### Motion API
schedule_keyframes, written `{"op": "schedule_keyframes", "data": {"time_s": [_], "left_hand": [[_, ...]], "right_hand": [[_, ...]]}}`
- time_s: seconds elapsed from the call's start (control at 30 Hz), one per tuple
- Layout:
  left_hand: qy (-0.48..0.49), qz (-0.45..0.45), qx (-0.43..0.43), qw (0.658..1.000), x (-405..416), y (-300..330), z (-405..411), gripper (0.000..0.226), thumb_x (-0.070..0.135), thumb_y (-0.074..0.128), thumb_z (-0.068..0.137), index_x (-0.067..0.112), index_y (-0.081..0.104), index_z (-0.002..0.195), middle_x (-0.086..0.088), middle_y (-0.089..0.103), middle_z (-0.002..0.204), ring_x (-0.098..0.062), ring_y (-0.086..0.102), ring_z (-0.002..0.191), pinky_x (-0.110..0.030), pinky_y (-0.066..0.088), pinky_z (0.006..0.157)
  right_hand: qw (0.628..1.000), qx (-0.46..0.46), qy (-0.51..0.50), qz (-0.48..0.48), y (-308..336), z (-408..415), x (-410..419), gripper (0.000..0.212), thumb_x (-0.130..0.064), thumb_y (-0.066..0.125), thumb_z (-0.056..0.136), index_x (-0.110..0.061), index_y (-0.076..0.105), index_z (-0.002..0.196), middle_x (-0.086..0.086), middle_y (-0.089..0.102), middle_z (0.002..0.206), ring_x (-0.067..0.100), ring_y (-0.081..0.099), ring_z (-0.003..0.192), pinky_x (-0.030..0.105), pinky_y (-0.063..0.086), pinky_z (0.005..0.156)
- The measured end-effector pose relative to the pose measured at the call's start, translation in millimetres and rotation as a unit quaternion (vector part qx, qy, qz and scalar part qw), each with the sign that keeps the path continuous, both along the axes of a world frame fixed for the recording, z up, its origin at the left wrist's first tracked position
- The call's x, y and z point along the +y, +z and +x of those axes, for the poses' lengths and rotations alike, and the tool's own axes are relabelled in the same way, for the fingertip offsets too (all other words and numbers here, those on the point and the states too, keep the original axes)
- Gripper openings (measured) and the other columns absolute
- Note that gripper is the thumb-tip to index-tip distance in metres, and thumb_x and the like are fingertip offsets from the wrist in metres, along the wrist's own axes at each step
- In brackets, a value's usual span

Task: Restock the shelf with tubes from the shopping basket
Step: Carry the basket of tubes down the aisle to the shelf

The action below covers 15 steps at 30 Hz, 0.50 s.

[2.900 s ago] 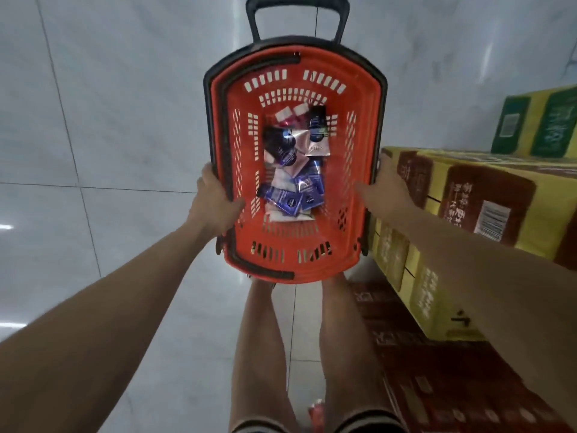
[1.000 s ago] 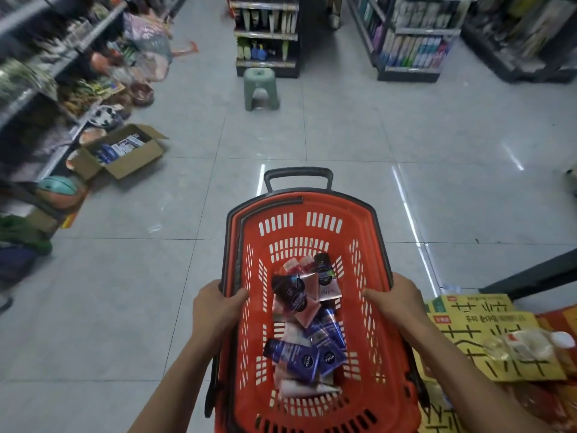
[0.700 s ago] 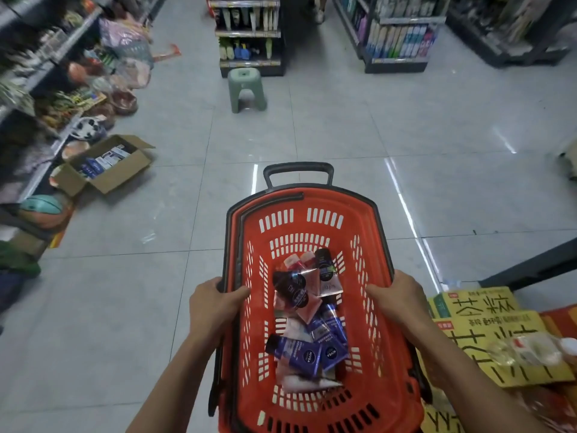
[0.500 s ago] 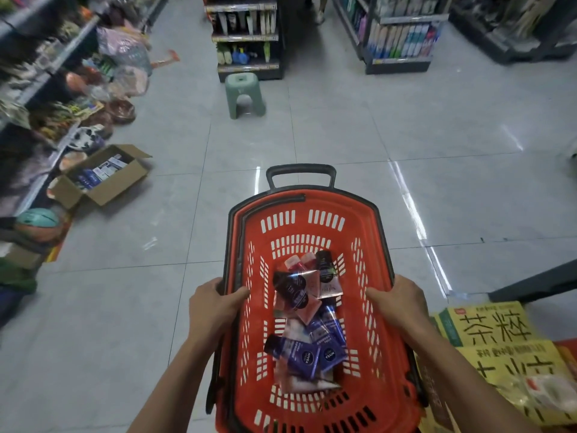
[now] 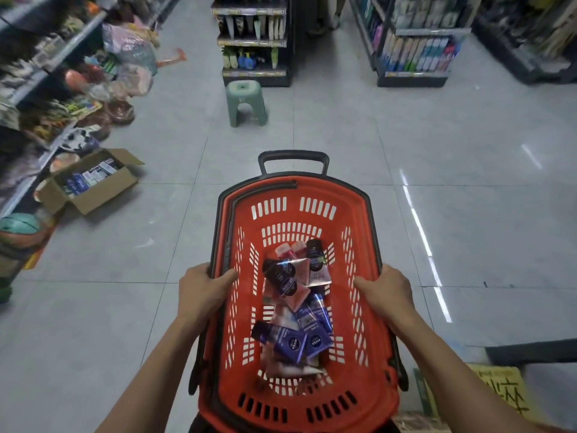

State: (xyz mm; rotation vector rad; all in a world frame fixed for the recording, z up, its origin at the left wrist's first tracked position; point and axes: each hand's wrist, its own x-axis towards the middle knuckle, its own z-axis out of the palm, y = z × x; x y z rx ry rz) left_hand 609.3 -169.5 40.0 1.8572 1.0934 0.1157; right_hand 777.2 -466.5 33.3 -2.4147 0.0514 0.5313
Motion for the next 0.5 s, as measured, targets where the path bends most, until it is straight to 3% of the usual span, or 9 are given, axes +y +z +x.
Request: {"op": "schedule_keyframes", "data": {"time_s": [0.23,0.37,0.5], "left_hand": [[-0.005,-0.001,-0.006,1.0,27.4,-4.5,69.6,0.04,0.051,0.077,0.088,0.017,0.067,0.105,0.005,0.078,0.084,-0.012,0.077,0.066,-0.031,0.063,0.069],[0.004,-0.016,-0.004,1.0,60.8,-18.8,107.6,0.045,0.054,0.077,0.087,0.015,0.068,0.108,0.004,0.078,0.087,-0.016,0.078,0.069,-0.042,0.066,0.077],[-0.009,-0.049,-0.01,0.999,106.4,-24.8,150.5,0.051,0.057,0.081,0.082,0.018,0.067,0.112,0.003,0.079,0.092,-0.016,0.079,0.071,-0.041,0.066,0.077]], "right_hand": [[1.0,0.001,0.004,0.001,-0.4,68.8,26.5,0.054,-0.052,0.073,0.088,-0.016,0.057,0.125,0.004,0.072,0.107,0.021,0.074,0.08,0.041,0.063,0.079],[1.0,-0.006,0.014,-0.007,-5.5,109.3,55.9,0.054,-0.057,0.073,0.086,-0.018,0.058,0.121,0.003,0.073,0.106,0.021,0.074,0.082,0.046,0.063,0.081],[1.0,0.005,0.015,-0.011,-6.1,149.9,98.6,0.057,-0.059,0.077,0.082,-0.019,0.058,0.118,0.001,0.074,0.103,0.019,0.074,0.078,0.044,0.064,0.079]]}}
